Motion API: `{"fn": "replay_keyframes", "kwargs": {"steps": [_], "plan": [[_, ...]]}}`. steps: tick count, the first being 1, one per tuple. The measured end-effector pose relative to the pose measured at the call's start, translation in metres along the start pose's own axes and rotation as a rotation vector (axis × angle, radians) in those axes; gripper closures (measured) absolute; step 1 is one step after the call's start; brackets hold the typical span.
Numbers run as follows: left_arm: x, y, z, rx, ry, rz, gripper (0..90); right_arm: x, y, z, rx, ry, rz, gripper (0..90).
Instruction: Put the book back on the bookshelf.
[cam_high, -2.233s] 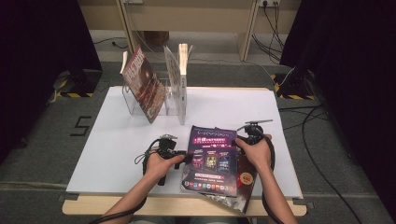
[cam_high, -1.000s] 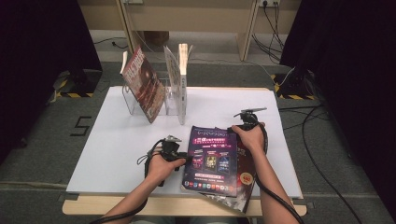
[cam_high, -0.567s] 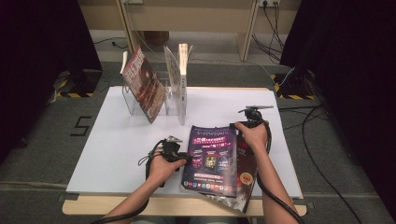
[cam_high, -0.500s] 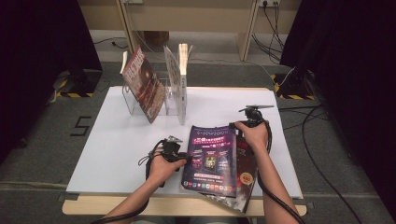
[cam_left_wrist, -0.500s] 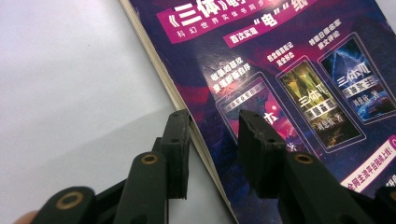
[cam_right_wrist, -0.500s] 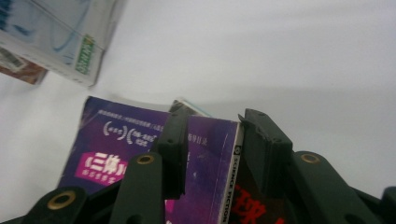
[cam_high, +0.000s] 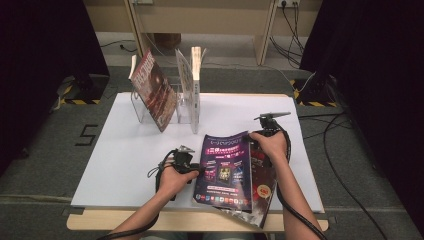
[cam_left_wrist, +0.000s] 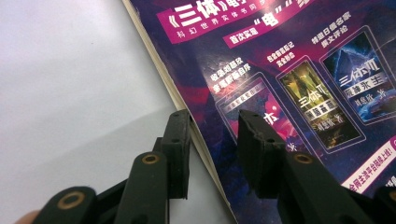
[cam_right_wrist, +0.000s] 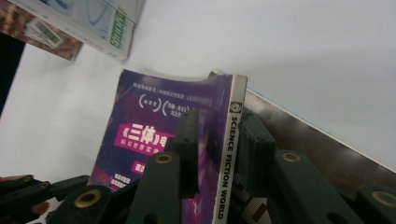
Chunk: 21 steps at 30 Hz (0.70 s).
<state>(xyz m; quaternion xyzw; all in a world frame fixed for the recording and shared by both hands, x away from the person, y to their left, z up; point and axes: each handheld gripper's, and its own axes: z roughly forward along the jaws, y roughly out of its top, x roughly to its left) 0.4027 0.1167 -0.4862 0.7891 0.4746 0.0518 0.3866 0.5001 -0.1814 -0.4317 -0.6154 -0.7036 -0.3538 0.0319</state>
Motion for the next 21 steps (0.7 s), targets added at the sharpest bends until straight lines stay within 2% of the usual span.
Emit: {"fn": "replay_keyframes", "kwargs": {"steps": [2,4,6,9,12,15,18,21], "plan": [[0.000,0.000,0.000,0.000,0.001,0.000,64.6,0.001,0.000,0.000,0.021,-0.007,-0.002,74.9],[-0.001,0.000,0.000,-0.002,0.005,0.001,64.7,0.002,0.000,0.001,0.046,-0.016,-0.036,75.1],[-0.001,0.000,0.000,-0.004,0.009,0.003,64.7,0.004,-0.001,0.002,0.061,-0.015,-0.048,76.1],[-0.001,-0.001,0.000,-0.006,0.009,0.003,64.8,0.005,-0.002,0.003,0.054,-0.002,-0.027,79.7],[0.000,-0.001,-0.001,-0.010,0.006,-0.002,64.8,0.005,-0.003,0.001,0.036,0.028,0.009,81.8],[0.000,-0.002,-0.003,-0.013,0.001,0.003,65.0,0.008,-0.006,-0.002,0.001,0.032,-0.001,82.8],[0.002,-0.003,-0.006,-0.040,-0.005,-0.015,65.6,0.016,-0.009,-0.010,-0.040,0.037,-0.008,83.4],[0.003,-0.002,-0.016,-0.097,-0.008,-0.020,64.0,0.028,-0.013,-0.022,-0.104,0.029,-0.041,83.5]]}}
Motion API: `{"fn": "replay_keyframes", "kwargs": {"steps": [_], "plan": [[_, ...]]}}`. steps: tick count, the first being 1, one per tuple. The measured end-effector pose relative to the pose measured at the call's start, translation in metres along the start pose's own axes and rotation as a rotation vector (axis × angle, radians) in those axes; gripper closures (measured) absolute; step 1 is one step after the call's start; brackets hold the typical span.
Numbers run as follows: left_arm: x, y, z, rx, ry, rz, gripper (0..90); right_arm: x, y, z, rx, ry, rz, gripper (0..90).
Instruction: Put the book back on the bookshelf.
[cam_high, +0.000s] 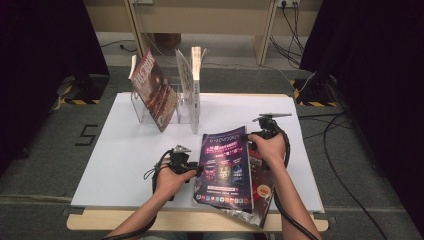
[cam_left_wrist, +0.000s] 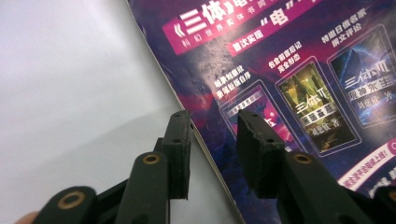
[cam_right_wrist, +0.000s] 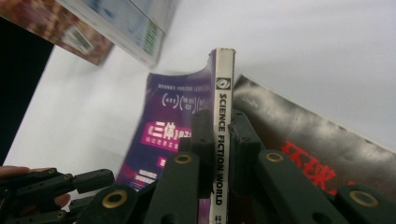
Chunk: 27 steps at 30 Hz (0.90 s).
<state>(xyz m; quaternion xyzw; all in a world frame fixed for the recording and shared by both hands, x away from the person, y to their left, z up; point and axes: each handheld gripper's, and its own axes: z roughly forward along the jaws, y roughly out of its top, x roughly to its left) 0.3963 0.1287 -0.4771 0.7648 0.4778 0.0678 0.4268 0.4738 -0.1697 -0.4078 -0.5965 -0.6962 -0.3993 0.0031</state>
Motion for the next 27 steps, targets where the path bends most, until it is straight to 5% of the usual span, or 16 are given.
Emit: {"fn": "replay_keyframes", "kwargs": {"steps": [15,27], "plan": [[-0.024,0.032,-0.039,-0.192,-0.071,0.020,55.2,0.049,0.006,-0.067,-0.363,-0.116,-0.113,83.6],[-0.062,0.069,-0.041,-0.254,-0.122,0.085,52.0,0.066,0.019,-0.086,-0.503,-0.148,-0.138,83.6]]}}
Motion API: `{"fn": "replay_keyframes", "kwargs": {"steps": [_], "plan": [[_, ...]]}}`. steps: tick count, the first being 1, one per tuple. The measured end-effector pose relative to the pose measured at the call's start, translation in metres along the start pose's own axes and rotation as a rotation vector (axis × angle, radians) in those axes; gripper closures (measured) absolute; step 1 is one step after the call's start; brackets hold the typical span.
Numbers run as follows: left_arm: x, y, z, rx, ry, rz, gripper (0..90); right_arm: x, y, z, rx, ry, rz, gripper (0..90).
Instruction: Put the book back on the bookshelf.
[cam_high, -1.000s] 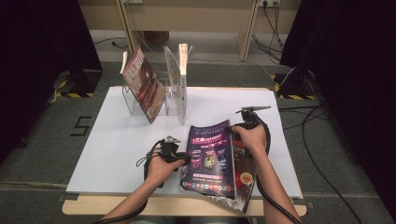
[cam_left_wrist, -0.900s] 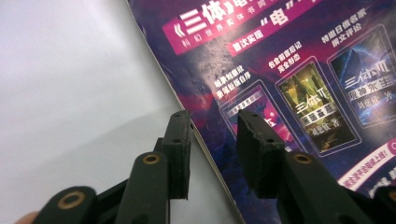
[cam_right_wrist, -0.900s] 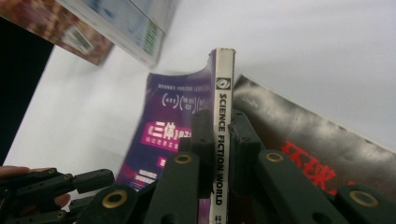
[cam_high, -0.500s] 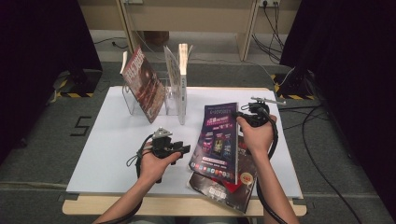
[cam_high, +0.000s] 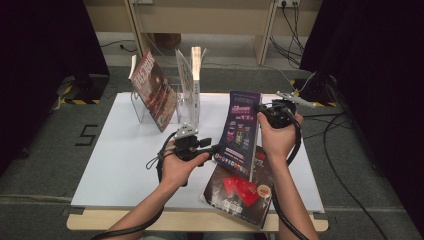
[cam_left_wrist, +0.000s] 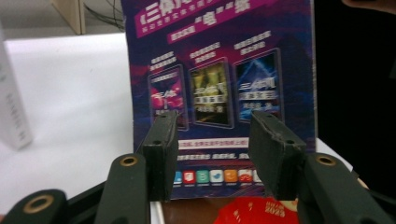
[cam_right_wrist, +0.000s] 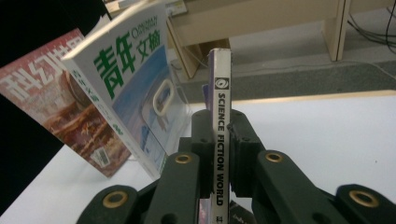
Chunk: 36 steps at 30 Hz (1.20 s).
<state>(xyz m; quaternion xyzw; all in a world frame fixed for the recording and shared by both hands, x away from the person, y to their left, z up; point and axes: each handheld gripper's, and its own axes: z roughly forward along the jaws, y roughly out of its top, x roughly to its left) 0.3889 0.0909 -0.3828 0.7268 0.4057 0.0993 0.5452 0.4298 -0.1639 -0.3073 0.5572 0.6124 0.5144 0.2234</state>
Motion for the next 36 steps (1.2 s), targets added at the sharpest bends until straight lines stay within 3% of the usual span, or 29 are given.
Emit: {"fn": "replay_keyframes", "kwargs": {"steps": [3,9,19,30,36], "plan": [[-0.004,0.006,0.004,-0.011,0.011,0.024,52.0,0.004,0.003,0.000,-0.017,-0.008,-0.010,83.6],[-0.011,0.011,0.013,-0.012,0.012,0.031,50.2,0.008,0.005,0.002,-0.041,-0.024,-0.007,83.6],[-0.037,0.027,0.029,-0.021,0.002,0.094,45.3,0.025,0.015,0.003,-0.075,-0.029,-0.030,83.6],[-0.051,0.032,0.043,-0.030,0.069,0.128,43.5,0.035,0.016,0.008,-0.081,-0.031,-0.034,83.6],[-0.058,0.037,0.048,-0.039,0.075,0.152,42.9,0.037,0.016,0.008,-0.082,-0.038,-0.039,83.6]]}}
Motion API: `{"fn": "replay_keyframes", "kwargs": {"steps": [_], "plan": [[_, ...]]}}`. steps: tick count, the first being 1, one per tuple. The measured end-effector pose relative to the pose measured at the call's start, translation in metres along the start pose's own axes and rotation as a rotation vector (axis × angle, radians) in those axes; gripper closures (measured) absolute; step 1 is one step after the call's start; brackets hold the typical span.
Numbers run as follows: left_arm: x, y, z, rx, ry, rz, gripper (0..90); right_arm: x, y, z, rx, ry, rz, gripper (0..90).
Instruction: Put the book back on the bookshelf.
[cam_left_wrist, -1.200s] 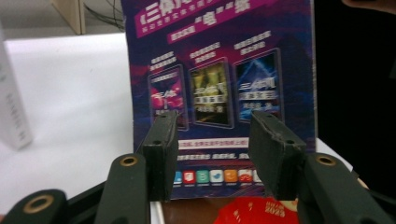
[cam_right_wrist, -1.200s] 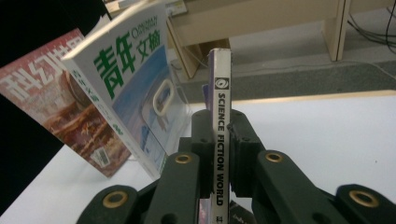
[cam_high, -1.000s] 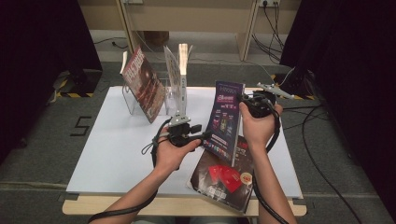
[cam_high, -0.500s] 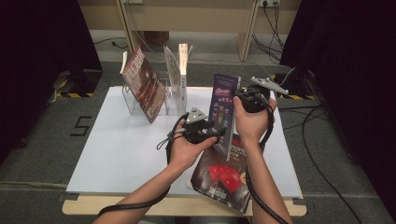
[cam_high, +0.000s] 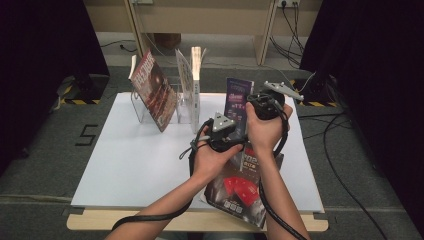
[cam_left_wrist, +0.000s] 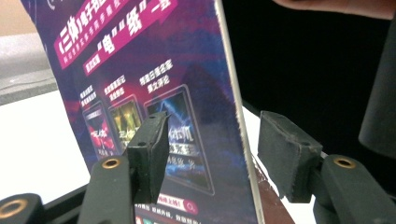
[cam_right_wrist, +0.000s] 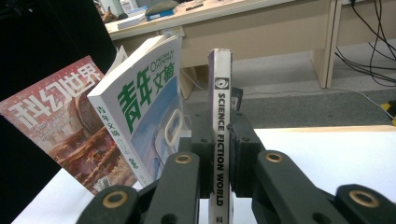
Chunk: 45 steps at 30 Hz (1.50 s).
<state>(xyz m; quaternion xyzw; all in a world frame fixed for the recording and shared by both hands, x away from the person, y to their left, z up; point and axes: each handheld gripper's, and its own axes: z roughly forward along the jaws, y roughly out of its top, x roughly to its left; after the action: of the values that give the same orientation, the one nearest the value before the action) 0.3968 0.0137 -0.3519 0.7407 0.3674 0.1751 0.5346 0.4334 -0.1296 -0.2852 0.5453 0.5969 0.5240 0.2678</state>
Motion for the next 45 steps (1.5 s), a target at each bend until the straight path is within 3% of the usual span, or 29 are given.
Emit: {"fn": "replay_keyframes", "kwargs": {"steps": [5,9,17,20,29,32,45], "plan": [[-0.004,0.005,0.004,-0.005,0.024,0.023,42.4,0.001,0.000,0.000,-0.002,-0.003,0.000,83.6],[-0.003,0.006,0.010,-0.005,0.073,0.054,41.1,0.004,0.000,0.000,0.004,-0.007,-0.009,83.6],[0.000,0.003,0.018,0.012,0.084,0.052,42.8,0.009,0.001,0.000,0.005,0.006,-0.015,83.6],[-0.002,0.003,0.016,0.015,0.090,0.072,44.7,0.010,0.000,-0.001,0.006,0.005,-0.018,83.5],[0.002,0.001,0.004,0.004,0.080,0.048,53.5,0.017,-0.001,-0.003,0.006,0.037,-0.010,83.5],[0.005,-0.001,0.001,0.001,0.094,0.047,57.1,0.019,-0.001,-0.002,0.008,0.045,-0.003,83.4],[0.014,-0.006,-0.008,0.008,0.125,0.018,71.6,0.033,-0.005,0.002,0.004,0.045,-0.044,82.1]]}}
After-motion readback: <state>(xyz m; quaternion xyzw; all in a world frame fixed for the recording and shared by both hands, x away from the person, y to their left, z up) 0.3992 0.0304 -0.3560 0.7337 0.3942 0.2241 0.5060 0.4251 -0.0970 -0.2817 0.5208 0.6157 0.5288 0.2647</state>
